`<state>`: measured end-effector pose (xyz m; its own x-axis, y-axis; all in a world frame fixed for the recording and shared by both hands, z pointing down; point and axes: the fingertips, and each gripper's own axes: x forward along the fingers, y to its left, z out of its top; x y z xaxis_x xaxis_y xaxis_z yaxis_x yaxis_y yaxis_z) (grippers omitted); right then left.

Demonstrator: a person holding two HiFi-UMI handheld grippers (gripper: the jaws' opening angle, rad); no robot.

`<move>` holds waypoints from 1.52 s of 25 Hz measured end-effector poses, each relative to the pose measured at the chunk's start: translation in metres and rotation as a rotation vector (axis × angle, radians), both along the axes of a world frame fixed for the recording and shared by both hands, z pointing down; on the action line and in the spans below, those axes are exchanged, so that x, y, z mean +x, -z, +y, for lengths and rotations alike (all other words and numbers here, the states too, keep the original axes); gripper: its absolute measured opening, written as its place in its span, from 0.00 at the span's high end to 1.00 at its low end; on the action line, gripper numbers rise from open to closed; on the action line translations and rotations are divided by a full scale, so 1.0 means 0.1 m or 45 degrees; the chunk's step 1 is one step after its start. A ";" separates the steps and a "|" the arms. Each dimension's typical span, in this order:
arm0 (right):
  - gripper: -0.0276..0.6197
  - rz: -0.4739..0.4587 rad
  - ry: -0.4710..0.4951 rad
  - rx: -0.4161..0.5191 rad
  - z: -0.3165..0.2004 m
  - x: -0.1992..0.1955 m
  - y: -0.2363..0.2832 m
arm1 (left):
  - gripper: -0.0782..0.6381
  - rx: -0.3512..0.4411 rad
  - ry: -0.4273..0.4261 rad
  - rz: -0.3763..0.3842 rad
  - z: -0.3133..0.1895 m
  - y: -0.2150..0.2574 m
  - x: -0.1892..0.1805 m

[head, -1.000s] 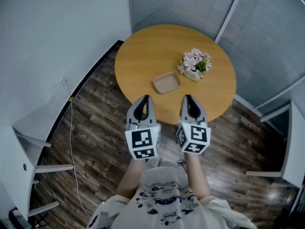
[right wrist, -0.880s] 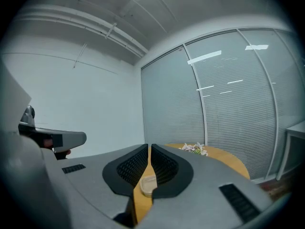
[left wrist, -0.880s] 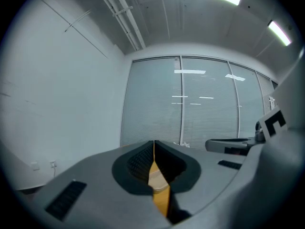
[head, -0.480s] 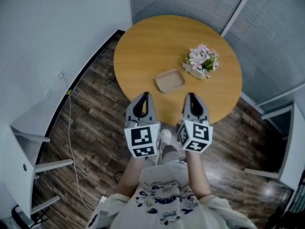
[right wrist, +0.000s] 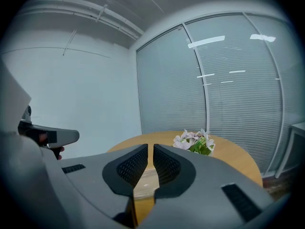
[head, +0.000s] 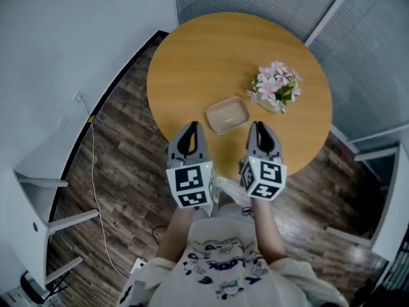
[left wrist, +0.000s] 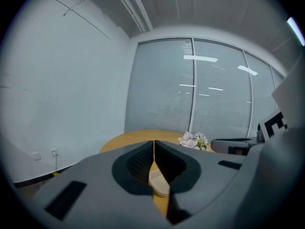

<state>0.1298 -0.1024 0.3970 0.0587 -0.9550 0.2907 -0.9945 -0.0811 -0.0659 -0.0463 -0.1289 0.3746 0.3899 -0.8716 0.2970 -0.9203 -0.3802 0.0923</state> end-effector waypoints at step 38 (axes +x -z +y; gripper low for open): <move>0.92 -0.080 0.091 -0.501 -0.96 0.71 -1.92 | 0.80 -0.551 0.090 -0.116 -1.01 -1.97 0.50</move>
<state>0.2008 -0.1983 0.5890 -0.0335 -0.7710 0.6359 -0.9936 -0.0430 -0.1045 0.0032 -0.2301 0.5720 0.2896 -0.6830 0.6705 -0.9542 -0.2606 0.1466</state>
